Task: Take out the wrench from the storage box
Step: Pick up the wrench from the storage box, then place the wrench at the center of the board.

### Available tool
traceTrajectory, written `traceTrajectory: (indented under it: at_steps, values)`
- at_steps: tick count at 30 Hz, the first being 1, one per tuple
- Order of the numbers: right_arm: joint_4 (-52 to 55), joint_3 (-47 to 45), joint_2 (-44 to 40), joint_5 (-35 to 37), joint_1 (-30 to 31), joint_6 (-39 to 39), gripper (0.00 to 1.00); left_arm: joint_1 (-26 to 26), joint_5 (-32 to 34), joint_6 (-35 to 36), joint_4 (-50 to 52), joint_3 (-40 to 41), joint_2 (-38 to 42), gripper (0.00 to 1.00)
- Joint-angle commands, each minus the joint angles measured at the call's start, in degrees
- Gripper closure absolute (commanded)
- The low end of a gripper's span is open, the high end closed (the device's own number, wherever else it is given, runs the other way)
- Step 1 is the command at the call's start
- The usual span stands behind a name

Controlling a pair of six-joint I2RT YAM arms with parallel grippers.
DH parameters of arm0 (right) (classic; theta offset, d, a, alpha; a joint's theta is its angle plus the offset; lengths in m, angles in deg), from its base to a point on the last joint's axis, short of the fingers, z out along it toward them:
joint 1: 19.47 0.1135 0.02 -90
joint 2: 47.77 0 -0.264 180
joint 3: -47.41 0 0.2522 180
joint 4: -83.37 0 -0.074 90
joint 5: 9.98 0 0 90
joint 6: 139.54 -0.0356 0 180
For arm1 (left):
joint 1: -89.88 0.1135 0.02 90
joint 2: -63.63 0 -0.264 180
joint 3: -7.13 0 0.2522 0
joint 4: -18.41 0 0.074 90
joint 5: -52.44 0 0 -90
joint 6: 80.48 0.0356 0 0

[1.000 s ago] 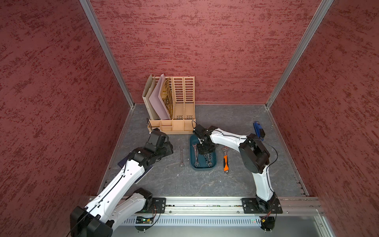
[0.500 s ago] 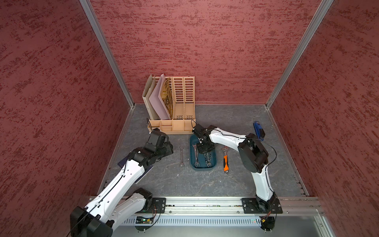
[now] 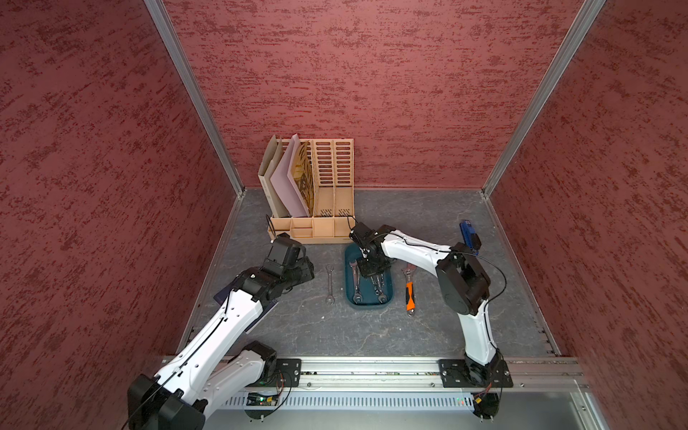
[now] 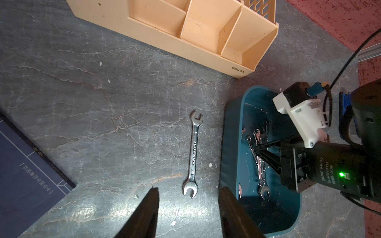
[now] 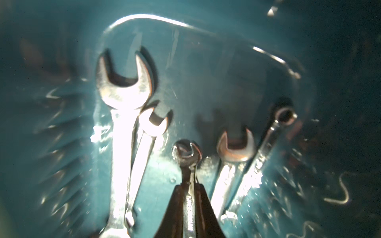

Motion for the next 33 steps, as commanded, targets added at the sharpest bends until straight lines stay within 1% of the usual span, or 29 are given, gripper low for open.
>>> traceTrajectory:
  at_steps: [1, 10, 15, 21, 26, 33]
  values:
    - [1.81, 2.79, -4.31, 1.76, 0.32, 0.63, 0.88, 0.5, -0.19, 0.22, -0.38, 0.82, 0.42, 0.5]
    - [6.29, 6.03, -9.69, 4.04, -0.36, 1.93, 0.88, 0.76, -0.22, 0.22, 0.29, 0.88, 1.28, 0.5]
    - [8.02, 6.94, -13.33, 4.73, -2.3, 2.77, 0.88, 0.85, -0.24, 0.22, 0.5, 0.86, 1.35, 0.5]
    - [9.35, 5.88, -16.98, 5.94, -5.88, 3.89, 0.88, 0.91, -0.41, 0.22, 0.48, 0.73, 1.43, 0.5]
    - [8.15, 1.13, -19.83, 5.54, -10.1, 4.61, 0.88, 0.91, -0.5, 0.19, 0.51, 0.76, 1.36, 0.5]
    - [5.01, -9.28, -23.18, 4.36, -17.06, 5.12, 0.87, 1.03, -0.77, 0.31, 0.31, 0.62, 0.58, 0.5]
